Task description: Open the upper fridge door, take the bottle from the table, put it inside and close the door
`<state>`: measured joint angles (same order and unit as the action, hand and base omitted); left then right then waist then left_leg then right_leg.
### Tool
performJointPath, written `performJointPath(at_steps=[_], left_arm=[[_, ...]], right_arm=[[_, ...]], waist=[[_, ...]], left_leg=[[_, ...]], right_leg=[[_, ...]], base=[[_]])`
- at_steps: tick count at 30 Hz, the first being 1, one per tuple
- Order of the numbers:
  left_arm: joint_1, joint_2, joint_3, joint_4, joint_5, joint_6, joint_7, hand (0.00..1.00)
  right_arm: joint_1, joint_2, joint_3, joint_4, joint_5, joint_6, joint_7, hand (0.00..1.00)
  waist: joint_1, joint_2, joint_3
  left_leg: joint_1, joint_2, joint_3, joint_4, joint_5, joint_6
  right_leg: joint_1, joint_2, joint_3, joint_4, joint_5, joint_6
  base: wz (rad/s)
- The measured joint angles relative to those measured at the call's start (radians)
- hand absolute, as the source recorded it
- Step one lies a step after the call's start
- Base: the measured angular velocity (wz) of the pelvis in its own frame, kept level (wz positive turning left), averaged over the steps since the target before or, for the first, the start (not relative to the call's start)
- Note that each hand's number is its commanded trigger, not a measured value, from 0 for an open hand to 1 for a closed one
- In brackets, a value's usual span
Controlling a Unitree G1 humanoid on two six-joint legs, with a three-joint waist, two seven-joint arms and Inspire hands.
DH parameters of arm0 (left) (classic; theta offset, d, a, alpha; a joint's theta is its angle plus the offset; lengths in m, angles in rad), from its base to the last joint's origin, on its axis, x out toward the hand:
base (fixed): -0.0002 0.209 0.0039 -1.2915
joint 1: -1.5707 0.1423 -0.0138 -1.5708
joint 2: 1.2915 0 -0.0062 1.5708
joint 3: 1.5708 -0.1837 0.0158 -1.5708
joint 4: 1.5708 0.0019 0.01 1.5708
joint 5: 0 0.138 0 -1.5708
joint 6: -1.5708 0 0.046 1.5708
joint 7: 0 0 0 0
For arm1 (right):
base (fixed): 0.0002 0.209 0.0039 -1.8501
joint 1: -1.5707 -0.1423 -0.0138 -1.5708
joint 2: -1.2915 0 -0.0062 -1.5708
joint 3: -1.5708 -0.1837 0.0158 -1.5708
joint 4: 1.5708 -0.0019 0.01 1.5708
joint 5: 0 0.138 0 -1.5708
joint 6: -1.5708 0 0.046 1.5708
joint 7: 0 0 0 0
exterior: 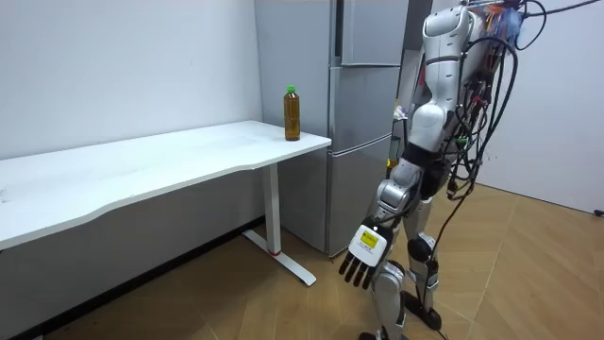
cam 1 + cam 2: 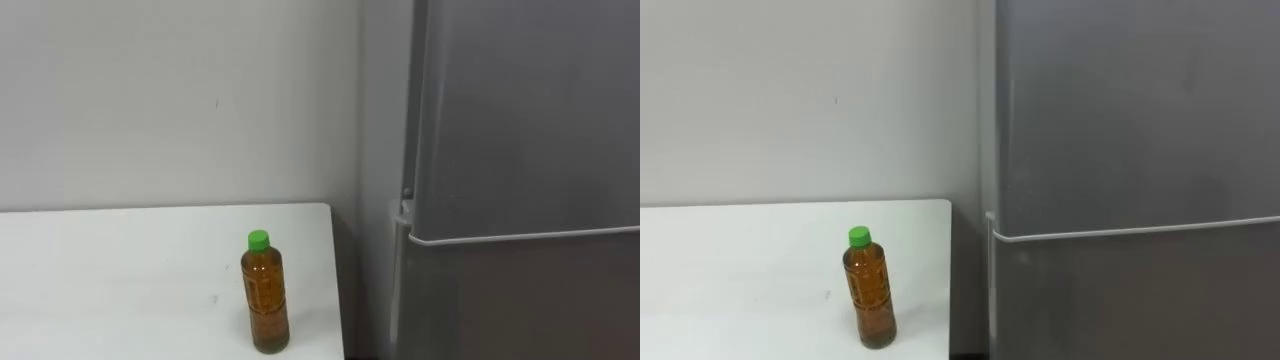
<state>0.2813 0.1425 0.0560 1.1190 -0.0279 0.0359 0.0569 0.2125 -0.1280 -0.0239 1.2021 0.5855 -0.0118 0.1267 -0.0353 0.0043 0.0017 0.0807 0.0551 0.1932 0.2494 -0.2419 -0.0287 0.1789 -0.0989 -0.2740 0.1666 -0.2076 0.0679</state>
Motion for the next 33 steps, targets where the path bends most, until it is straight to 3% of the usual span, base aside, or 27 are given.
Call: performJointPath(at_steps=[15, 22, 27, 33], left_arm=[[-0.006, -0.001, 0.000, 0.001, 0.015, -0.009, 0.000, 0.00], [-0.004, -0.011, 0.043, -0.004, -0.130, -0.015, 0.000, 0.00], [-0.007, -0.012, 0.096, -0.131, -0.254, -0.031, 0.024, 0.00], [-0.016, -0.012, 0.176, -0.325, -0.363, -0.072, 0.089, 0.00]], right_arm=[[-0.005, -0.004, -0.001, 0.007, -0.001, -0.001, 0.038, 0.00], [-0.007, -0.004, -0.026, 0.007, -0.001, 0.003, 0.040, 0.00], [-0.002, -0.008, -0.040, 0.007, -0.006, 0.007, 0.040, 0.00], [0.009, -0.022, -0.078, -0.018, -0.052, 0.005, 0.040, 0.00]], waist=[[-0.009, -0.002, 0.0041], [-0.006, 0.001, 0.0046], [0.017, 0.013, 0.0089], [0.015, 0.035, 0.0052]], left_leg=[[0.006, 0.000, 0.006, -0.012, -0.001, -0.002], [0.002, 0.001, 0.004, -0.006, -0.001, -0.002], [0.008, 0.001, 0.004, -0.009, -0.001, -0.002], [0.009, 0.001, 0.003, -0.012, 0.000, -0.002]], right_leg=[[-0.007, 0.001, 0.000, 0.000, 0.000, 0.000], [-0.009, 0.001, -0.004, 0.002, 0.000, 0.000], [-0.002, 0.001, -0.004, 0.003, 0.000, 0.000], [-0.003, 0.001, -0.006, 0.007, 0.000, 0.000]], base=[[0.00], [0.00], [0.00], [0.00]])
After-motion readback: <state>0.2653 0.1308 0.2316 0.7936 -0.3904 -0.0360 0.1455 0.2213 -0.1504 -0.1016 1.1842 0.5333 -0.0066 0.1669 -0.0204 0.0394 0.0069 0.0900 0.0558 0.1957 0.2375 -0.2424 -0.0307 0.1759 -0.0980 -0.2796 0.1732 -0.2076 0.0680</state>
